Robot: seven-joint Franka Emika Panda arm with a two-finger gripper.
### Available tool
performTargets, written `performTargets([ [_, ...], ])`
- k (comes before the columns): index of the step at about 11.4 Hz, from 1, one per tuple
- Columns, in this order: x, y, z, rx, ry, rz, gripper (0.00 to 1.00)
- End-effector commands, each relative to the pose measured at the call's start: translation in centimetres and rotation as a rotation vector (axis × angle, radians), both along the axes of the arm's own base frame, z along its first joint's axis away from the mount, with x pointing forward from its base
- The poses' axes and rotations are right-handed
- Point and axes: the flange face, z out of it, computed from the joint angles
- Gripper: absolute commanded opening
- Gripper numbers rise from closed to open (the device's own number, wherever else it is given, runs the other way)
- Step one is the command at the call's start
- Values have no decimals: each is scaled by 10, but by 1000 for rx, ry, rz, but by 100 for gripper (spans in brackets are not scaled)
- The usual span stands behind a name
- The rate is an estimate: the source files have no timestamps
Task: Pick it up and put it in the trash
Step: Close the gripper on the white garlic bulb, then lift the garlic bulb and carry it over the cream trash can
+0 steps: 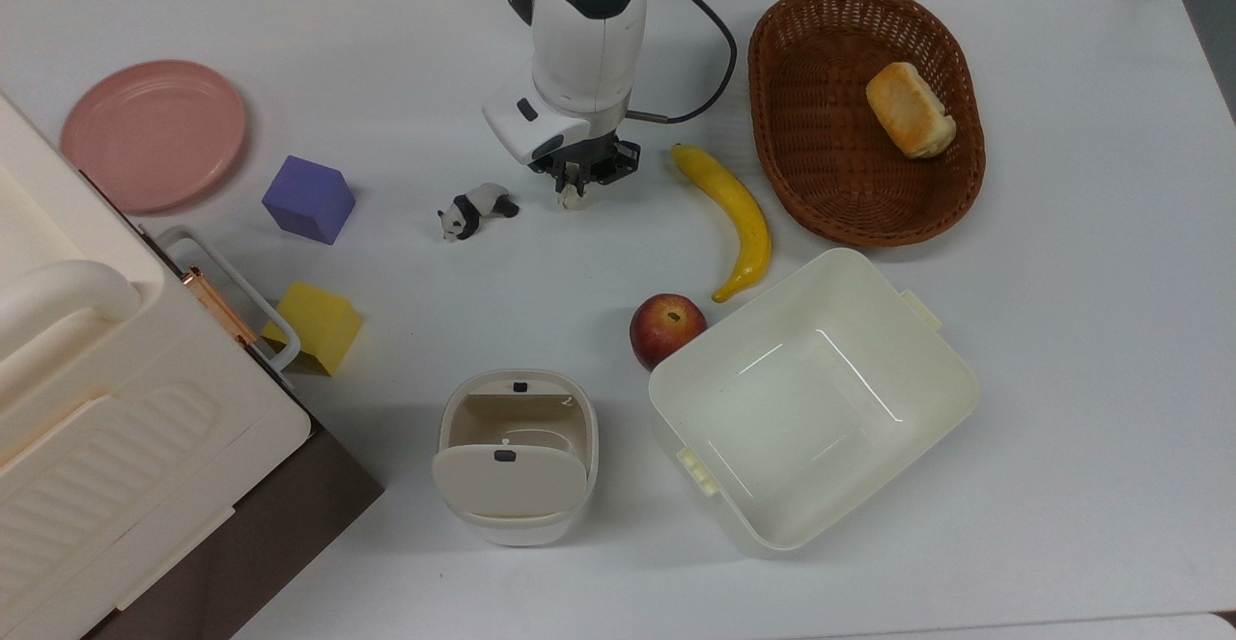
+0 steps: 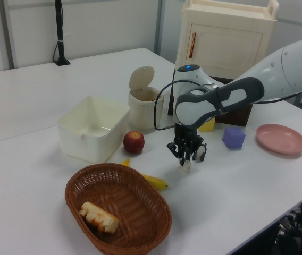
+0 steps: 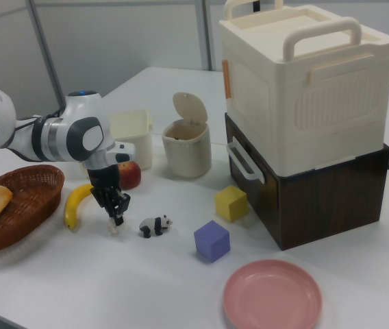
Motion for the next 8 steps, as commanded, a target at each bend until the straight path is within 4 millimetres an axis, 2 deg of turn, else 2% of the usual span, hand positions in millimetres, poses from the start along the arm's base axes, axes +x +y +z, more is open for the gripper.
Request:
performTargets([
  [1, 13, 2, 13, -4, -52, -14, 19],
  [3, 41, -10, 64, 16, -157, -66, 19],
  [5, 64, -32, 115, 29, -261, -118, 19],
  [8, 85, -44, 160, 41, -364, -125, 19],
])
